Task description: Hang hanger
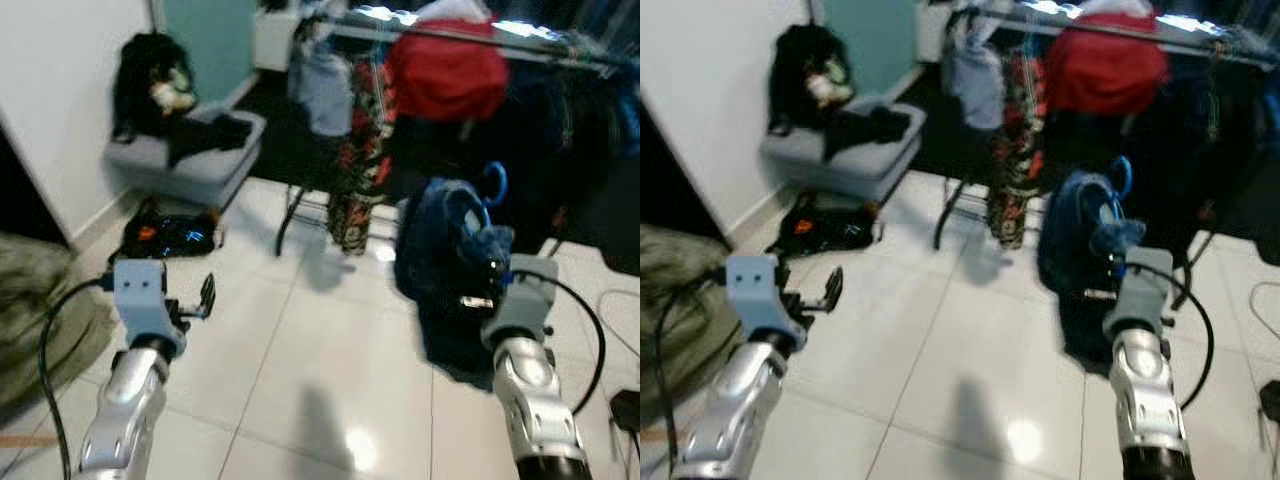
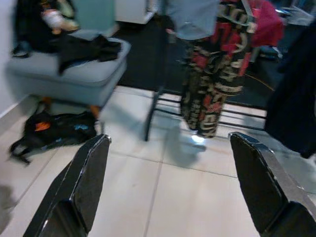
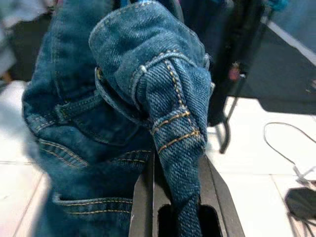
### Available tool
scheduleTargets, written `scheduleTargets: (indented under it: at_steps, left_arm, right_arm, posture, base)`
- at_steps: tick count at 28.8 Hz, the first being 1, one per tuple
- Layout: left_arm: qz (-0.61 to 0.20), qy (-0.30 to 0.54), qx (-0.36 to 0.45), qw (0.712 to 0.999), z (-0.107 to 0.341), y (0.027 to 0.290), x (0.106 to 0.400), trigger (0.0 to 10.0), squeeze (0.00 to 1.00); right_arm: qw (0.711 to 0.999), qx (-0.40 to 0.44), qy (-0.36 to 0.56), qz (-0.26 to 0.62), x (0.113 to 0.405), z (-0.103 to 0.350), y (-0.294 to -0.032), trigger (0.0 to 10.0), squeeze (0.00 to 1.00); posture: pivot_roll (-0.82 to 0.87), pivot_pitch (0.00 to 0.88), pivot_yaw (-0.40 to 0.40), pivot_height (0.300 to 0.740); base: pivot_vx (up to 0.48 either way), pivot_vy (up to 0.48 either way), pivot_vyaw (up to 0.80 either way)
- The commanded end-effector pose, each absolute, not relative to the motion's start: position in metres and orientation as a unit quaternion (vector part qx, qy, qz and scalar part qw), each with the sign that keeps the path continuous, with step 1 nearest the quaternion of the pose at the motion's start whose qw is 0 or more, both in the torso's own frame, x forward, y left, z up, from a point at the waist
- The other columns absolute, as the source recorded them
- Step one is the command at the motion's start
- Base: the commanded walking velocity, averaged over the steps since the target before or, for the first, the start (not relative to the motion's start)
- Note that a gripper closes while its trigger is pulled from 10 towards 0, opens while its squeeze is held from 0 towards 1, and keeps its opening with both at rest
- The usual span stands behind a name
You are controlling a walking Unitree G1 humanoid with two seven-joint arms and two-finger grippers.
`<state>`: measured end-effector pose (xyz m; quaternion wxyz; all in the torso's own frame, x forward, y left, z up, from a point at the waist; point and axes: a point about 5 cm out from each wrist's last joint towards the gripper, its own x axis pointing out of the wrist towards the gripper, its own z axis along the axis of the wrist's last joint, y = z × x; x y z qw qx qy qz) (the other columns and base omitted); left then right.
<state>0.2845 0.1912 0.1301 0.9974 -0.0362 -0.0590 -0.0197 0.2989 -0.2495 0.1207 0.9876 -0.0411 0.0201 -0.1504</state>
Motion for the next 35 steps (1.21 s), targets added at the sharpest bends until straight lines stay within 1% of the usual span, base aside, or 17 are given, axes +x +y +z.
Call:
scheduleTargets:
  at_steps: [1, 2, 20, 28, 33, 35]
  left_arm:
    - [-0.022, -0.052, -0.032, 0.998, 0.127, 0.189, 0.283, 10.0, 0.00]
    - [-0.022, -0.052, -0.032, 0.998, 0.127, 0.189, 0.283, 10.0, 0.00]
    - [-0.023, -0.054, -0.022, 0.998, 0.128, 0.188, 0.279, 10.0, 0.00]
    - [-0.020, -0.054, -0.022, 0.998, 0.128, 0.188, 0.279, 10.0, 0.00]
    - [-0.019, -0.053, -0.023, 0.998, 0.128, 0.187, 0.280, 10.0, 0.00]
    - [-0.019, -0.053, -0.023, 0.998, 0.128, 0.187, 0.280, 10.0, 0.00]
  right_arm:
    - [0.986, -0.040, -0.013, -0.164, 0.300, 0.135, -0.256, 10.0, 0.00]
    - [0.986, -0.040, -0.013, -0.164, 0.300, 0.135, -0.256, 10.0, 0.00]
    - [0.986, -0.033, -0.018, -0.162, 0.300, 0.136, -0.256, 10.0, 0.00]
    - [0.989, -0.023, -0.022, -0.145, 0.303, 0.138, -0.255, 10.0, 0.00]
    - [0.993, -0.022, -0.042, -0.108, 0.309, 0.148, -0.247, 10.0, 0.00]
    - [0.993, -0.008, -0.051, -0.105, 0.310, 0.152, -0.246, 10.0, 0.00]
  posture:
    - [0.01, 0.084, -0.050, 0.740]
    - [0.01, 0.084, -0.050, 0.740]
    - [0.01, 0.085, -0.049, 0.740]
    - [0.00, 0.084, -0.050, 0.740]
    - [0.01, 0.084, -0.052, 0.740]
    - [0.01, 0.083, -0.052, 0.740]
  base:
    - [0.480, 0.000, -0.72]
    - [0.480, 0.000, -0.72]
    - [0.480, 0.000, 0.00]
    - [0.480, 0.000, 0.00]
    - [0.480, 0.000, 0.00]
    - [0.480, 0.000, 0.00]
